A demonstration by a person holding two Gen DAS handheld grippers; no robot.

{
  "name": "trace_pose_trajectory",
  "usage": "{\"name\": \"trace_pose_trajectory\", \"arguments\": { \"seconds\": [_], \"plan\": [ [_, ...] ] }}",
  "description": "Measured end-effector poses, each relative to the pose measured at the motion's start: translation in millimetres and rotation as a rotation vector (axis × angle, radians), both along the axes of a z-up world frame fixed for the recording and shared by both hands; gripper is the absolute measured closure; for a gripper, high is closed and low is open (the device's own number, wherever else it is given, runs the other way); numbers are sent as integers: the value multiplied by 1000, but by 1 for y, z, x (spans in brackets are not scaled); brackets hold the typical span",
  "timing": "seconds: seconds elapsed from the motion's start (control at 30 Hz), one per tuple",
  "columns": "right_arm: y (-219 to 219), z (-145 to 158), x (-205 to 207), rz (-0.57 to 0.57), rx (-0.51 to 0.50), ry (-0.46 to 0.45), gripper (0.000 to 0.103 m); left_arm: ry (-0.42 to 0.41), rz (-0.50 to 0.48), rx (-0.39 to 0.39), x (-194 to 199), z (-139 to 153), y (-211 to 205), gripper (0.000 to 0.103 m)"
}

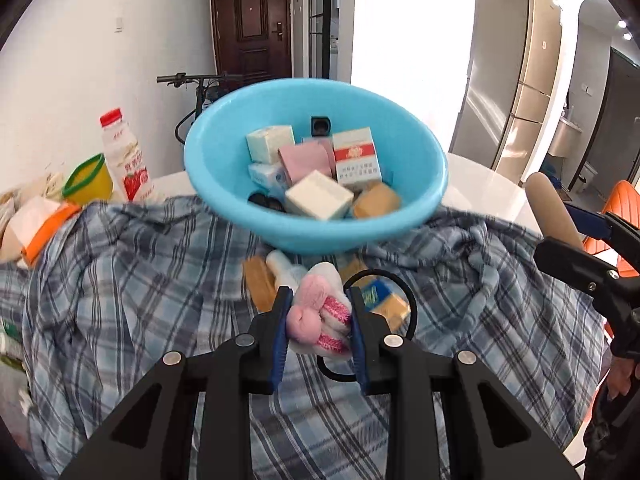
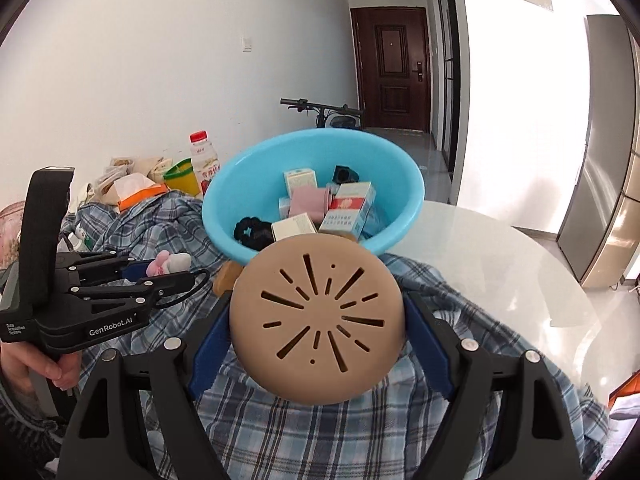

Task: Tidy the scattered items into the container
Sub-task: 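Carry the hair tie and beige disc over the blue basin with both grippers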

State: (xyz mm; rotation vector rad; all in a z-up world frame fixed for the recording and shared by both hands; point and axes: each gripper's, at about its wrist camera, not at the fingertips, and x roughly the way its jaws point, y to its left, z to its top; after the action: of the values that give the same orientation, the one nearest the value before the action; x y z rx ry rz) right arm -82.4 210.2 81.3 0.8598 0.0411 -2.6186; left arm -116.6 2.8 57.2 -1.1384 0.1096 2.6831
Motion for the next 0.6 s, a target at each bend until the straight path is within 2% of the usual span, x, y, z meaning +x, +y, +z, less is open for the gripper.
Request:
{"name": "trace_pose_trajectory", "arguments": {
  "seconds": [0.23,0.33,0.6],
  "plan": [
    [3,28,-32,-8,-20,44,23,30,39,-22,-58,22,-4,75],
    [1,34,-51,-14,-8,49,23,49,44,-42,-79,30,-3,75],
    [-2,42,-106,-22,-21,42,23,38,48,-30,-142,34,-7,75]
  ]
}}
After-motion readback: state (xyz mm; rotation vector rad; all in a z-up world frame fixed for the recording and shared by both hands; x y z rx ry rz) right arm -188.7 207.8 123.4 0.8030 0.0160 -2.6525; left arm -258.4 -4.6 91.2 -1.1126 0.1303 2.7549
